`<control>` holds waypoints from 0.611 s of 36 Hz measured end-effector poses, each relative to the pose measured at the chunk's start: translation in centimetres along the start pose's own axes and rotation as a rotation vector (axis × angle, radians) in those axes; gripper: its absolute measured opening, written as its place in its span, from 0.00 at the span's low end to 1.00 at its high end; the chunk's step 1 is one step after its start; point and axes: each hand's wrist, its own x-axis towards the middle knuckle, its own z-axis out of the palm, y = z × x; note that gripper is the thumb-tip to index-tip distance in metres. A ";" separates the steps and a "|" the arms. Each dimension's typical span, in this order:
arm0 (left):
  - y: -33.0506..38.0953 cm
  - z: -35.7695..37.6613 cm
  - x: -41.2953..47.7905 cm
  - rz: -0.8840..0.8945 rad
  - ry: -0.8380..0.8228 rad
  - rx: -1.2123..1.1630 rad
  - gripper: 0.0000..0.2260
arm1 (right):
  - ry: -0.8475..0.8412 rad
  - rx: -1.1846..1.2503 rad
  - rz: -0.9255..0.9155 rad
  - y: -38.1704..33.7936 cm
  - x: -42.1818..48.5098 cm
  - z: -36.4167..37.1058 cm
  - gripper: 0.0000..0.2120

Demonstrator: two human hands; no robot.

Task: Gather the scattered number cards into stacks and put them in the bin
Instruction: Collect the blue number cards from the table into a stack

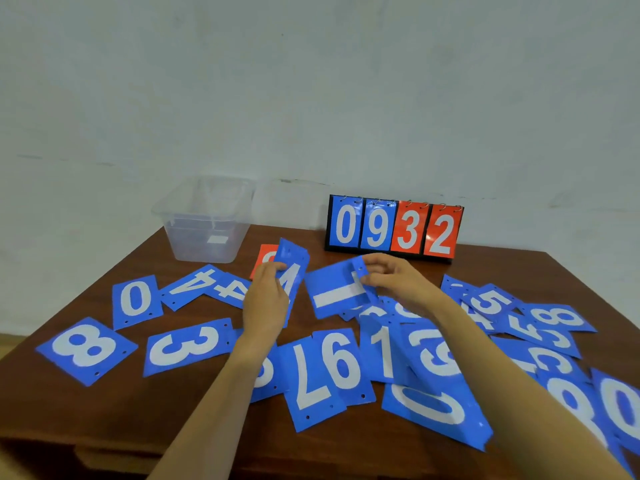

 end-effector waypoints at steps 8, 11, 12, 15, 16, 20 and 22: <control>3.6 1.2 -0.6 0.112 -0.331 -0.172 0.12 | -0.104 0.117 0.080 0.7 -2.7 -0.2 0.13; 4.0 1.5 -1.4 0.110 -0.306 -0.182 0.13 | -0.056 0.104 0.076 0.7 -3.3 -0.1 0.10; 4.0 1.5 -1.5 0.093 -0.289 -0.193 0.13 | -0.036 0.093 0.059 0.6 -3.5 0.0 0.09; 4.0 1.4 -1.8 0.000 -0.232 -0.272 0.13 | 0.043 0.075 -0.025 1.1 -3.9 -0.2 0.13; 4.0 1.3 -1.9 -0.018 -0.218 -0.296 0.13 | 0.060 0.072 -0.051 1.1 -4.1 -0.2 0.13; 4.3 1.2 -2.3 -0.043 -0.246 -0.325 0.14 | 0.178 -0.072 -0.124 1.7 -4.0 -0.5 0.09; 4.5 1.3 -2.5 -0.040 -0.306 -0.338 0.15 | 0.264 -0.130 -0.130 1.9 -3.6 -0.5 0.05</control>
